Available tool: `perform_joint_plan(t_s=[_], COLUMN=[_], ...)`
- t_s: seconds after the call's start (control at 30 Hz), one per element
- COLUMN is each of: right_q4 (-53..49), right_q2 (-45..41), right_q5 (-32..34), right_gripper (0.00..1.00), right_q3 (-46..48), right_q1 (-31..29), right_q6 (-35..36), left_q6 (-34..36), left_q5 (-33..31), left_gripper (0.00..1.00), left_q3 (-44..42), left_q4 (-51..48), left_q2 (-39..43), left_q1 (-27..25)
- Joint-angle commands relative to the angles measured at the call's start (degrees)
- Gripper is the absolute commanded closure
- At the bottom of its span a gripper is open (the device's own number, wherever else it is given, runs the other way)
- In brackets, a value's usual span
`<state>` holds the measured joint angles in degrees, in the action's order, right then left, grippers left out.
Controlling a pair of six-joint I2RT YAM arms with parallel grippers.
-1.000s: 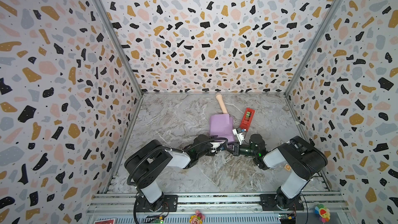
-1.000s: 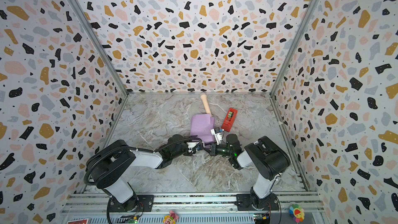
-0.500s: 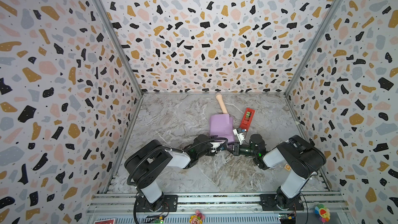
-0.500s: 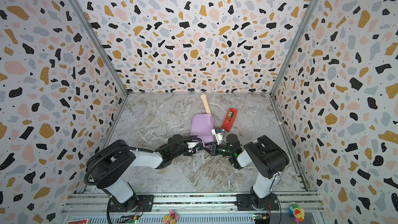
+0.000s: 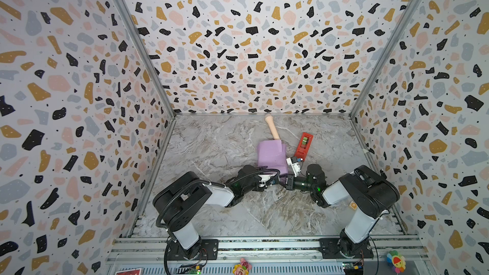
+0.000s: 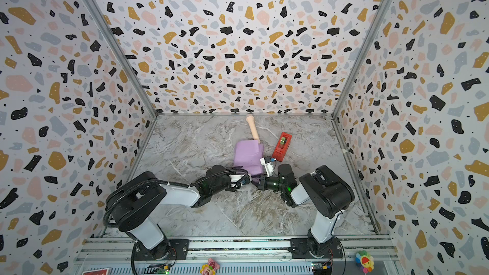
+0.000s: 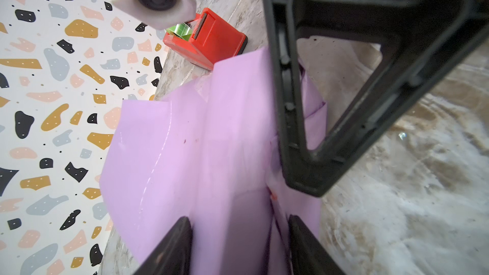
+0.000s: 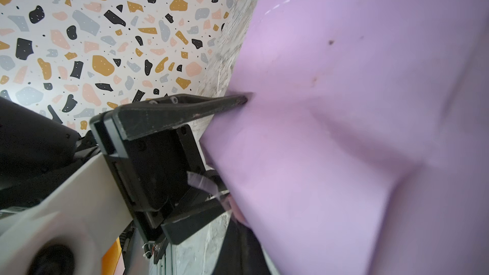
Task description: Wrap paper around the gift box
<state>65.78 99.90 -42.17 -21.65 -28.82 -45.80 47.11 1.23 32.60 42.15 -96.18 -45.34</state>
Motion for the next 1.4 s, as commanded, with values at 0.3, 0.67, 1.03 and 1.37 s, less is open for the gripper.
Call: perform_joint_plan(t_s=[0.3, 0.67, 1.03, 1.37], right_q4=[-3.42, -3.67, -7.02, -9.84], right_q2=[-0.89, -3.29, -4.84, -6.03], right_q5=[1.87, 4.3, 7.46, 9.08], right_gripper=[0.97, 0.86, 0.79, 0.67], right_q3=[-2.11, -1.44, -1.27, -1.64], right_q1=[0.17, -0.26, -1.32, -1.49], right_q6=[-0.62, -5.24, -8.54, -11.98], left_q6=[-1.23, -1.32, -1.39, -1.4], left_q5=[0.7, 0.9, 0.96, 0.96], left_gripper=[0.43, 0.43, 0.43, 0.43], left_q3=[0.53, 0.56, 0.59, 0.54], left_q4=[-2.87, -2.86, -2.93, -3.0], left_q2=[-1.03, -1.0, -0.94, -0.85], left_q1=[0.57, 0.5, 0.53, 0.5])
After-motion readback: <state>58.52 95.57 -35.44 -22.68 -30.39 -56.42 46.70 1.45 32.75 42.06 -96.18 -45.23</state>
